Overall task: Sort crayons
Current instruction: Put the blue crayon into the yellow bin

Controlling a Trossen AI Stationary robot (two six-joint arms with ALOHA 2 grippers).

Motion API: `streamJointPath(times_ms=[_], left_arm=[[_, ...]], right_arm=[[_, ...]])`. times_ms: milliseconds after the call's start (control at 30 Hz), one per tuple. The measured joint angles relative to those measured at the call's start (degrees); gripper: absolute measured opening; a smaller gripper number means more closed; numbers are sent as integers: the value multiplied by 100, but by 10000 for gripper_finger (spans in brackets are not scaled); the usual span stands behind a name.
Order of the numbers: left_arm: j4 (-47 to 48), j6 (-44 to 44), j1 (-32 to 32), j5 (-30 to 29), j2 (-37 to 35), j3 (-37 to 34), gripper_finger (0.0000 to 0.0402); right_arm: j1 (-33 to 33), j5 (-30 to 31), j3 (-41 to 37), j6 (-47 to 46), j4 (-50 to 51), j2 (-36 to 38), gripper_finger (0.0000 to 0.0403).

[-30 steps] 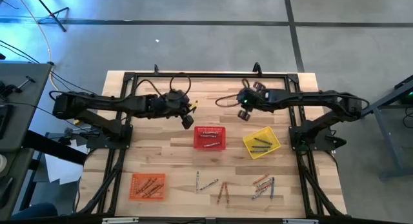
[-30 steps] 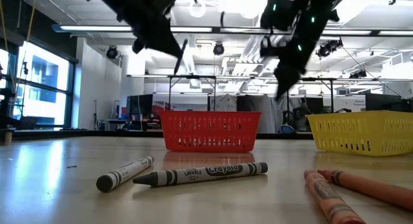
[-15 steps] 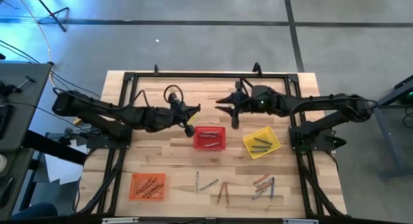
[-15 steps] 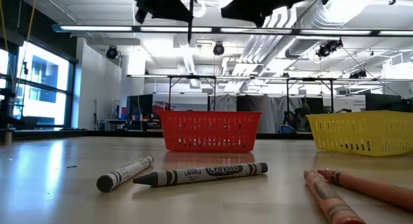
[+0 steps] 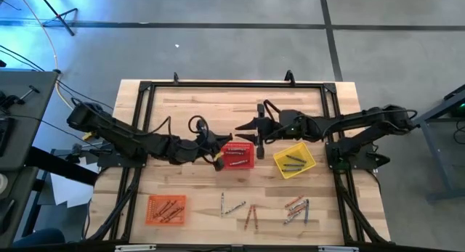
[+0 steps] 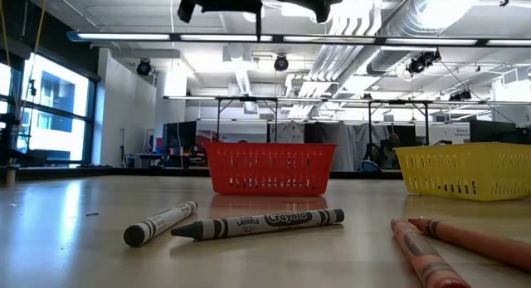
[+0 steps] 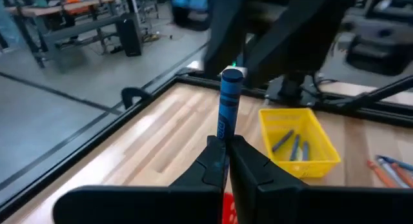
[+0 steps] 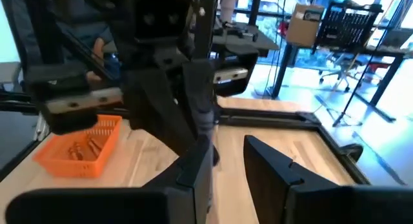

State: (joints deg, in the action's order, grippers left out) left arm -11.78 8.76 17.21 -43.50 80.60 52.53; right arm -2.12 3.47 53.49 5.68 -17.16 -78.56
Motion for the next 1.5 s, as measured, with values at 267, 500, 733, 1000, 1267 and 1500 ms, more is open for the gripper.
streamJointPath(times_ms=[267, 500, 733, 1000, 1267, 1500], left_arm=[[-458, -204, 53, -72, 131, 0, 0], [-517, -340, -19, -70, 131, 0, 0], [-582, -306, -37, 25, 131, 0, 0], [-974, -561, -37, 299, 240, 4, 0], [-1249, -646, -124, 303, 393, 7, 0], [-1250, -669, -120, 251, 393, 4, 11]], right_arm=[[-74, -47, 0, -73, -123, -173, 87], [-95, -47, 0, -73, -197, -171, 87], [-95, -48, 0, -73, -393, -171, 87], [-97, -61, 0, -135, -490, -171, 87], [-95, -80, 0, -224, -495, -169, 49], [-69, -60, 0, -256, -449, -147, 9]])
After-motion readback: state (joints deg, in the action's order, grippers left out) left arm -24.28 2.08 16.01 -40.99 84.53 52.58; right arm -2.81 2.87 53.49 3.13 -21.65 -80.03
